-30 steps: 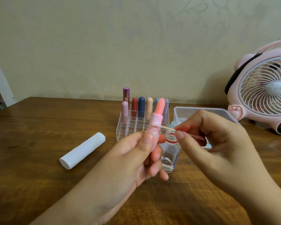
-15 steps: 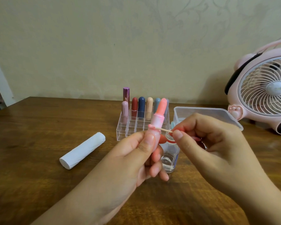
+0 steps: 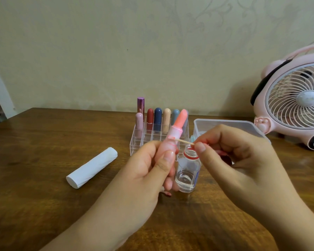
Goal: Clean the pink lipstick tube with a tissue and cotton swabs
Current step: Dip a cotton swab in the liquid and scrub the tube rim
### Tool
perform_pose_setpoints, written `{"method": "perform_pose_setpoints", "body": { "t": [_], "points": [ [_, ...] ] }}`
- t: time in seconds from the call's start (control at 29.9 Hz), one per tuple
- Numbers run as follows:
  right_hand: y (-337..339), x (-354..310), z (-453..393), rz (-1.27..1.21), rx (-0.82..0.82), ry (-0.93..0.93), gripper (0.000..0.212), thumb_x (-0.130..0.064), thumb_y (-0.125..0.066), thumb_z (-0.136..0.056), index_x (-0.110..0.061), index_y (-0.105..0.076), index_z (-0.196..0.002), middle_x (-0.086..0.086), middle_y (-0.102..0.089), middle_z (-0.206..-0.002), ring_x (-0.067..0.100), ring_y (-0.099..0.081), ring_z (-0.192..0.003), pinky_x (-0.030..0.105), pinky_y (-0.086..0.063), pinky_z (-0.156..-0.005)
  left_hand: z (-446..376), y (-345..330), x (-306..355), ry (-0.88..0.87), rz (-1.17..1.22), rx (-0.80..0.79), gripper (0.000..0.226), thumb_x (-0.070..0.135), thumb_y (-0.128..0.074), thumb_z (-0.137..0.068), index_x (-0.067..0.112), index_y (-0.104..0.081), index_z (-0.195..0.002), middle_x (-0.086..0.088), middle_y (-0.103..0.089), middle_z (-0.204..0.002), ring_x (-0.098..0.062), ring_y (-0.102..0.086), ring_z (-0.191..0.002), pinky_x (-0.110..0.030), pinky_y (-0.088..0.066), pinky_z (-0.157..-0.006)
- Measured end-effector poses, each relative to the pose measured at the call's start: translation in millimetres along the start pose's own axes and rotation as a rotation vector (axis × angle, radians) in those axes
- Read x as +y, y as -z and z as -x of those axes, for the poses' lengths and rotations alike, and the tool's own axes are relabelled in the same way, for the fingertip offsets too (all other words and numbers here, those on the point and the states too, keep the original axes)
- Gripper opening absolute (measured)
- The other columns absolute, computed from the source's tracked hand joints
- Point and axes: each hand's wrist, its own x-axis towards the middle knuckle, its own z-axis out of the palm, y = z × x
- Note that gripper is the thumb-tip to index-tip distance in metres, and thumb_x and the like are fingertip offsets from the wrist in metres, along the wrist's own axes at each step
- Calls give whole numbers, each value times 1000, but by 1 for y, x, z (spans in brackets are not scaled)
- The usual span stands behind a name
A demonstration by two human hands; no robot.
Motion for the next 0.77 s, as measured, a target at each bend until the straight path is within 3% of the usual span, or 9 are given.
{"method": "perform_pose_setpoints", "body": {
  "t": [0.44, 0.64, 0.77],
  "points": [
    [2, 0, -2, 8, 67, 1, 12, -25, -56, -84, -20, -61, -74, 7, -58, -70, 14, -49, -53, 18, -38, -47, -1, 1, -2, -55, -51, -5, 27, 47, -47, -81, 24, -60, -76, 6, -53, -60, -5, -55, -57, -42, -55, -77],
    [2, 1, -3, -13, 63, -4, 12, -24, -56, -83, -20, -60, -72, 7, -56, -71, 12, -46, -53, 11, -35, -48, -2, 0, -3, -79, -41, -7, 25, 44, -47, -80, 23, -61, -81, 8, -52, -61, -5, -52, -56, -34, -54, -72],
    [0, -1, -3, -22, 36, -11, 12, -24, -58, -85, -19, -62, -75, 7, -58, -71, 14, -50, -53, 15, -38, -46, -1, 1, -3, -71, -53, -16, 25, 46, -47, -80, 26, -61, -78, 7, -53, -60, -5, -54, -57, -40, -55, -74]
  ]
}}
